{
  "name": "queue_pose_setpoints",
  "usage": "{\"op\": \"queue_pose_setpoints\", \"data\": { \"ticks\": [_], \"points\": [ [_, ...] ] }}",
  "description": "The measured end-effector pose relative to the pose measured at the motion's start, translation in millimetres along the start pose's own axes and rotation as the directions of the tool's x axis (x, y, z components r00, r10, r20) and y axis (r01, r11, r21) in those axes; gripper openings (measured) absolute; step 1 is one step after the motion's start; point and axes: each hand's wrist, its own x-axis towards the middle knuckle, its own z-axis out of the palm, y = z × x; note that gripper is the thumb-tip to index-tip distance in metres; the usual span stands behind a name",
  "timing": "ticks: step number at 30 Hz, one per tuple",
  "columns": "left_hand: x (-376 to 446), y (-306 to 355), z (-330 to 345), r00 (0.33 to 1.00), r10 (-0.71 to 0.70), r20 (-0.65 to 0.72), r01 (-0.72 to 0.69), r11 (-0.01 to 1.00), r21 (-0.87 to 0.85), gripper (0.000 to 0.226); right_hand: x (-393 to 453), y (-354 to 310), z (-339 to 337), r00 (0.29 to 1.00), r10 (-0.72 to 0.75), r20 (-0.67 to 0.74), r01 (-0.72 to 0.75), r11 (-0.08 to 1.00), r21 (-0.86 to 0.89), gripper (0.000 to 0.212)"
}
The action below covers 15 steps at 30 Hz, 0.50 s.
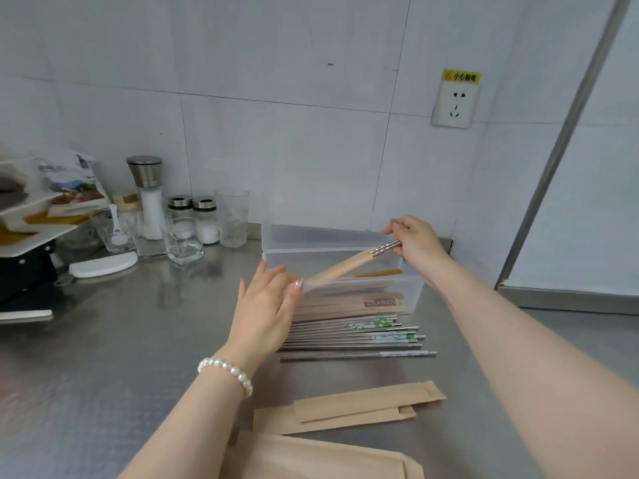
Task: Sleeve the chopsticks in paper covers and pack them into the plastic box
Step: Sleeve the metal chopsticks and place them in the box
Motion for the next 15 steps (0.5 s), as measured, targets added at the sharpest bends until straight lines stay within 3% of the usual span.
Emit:
{"op": "queue_pose_setpoints", "data": {
  "ticks": [6,11,13,15],
  "points": [
    [-1.1,2.1,1.0,1.000,-0.006,0.014,0.006,1.000,0.007,0.038,8.6,8.2,29.9,0.999,-0.036,-0.010,0.032,0.957,-0.287,0.029],
    [-1.2,1.5,2.7,1.000,-0.010,0.012,0.010,1.000,0.026,0.038,6.6,23.0,23.5,0.998,-0.031,0.055,0.060,0.716,-0.696,0.042],
    [-1.2,1.2,3.0,1.000,-0.005,0.010,0.005,0.999,0.040,0.039,6.4,22.4,20.9,0.997,-0.026,0.077,0.076,0.645,-0.760,0.051],
    [-1.3,1.1,2.4,1.000,0.000,0.012,0.000,0.999,0.053,0.039,7.0,20.9,16.8,0.998,-0.024,0.057,0.058,0.665,-0.744,0.053]
  ]
}}
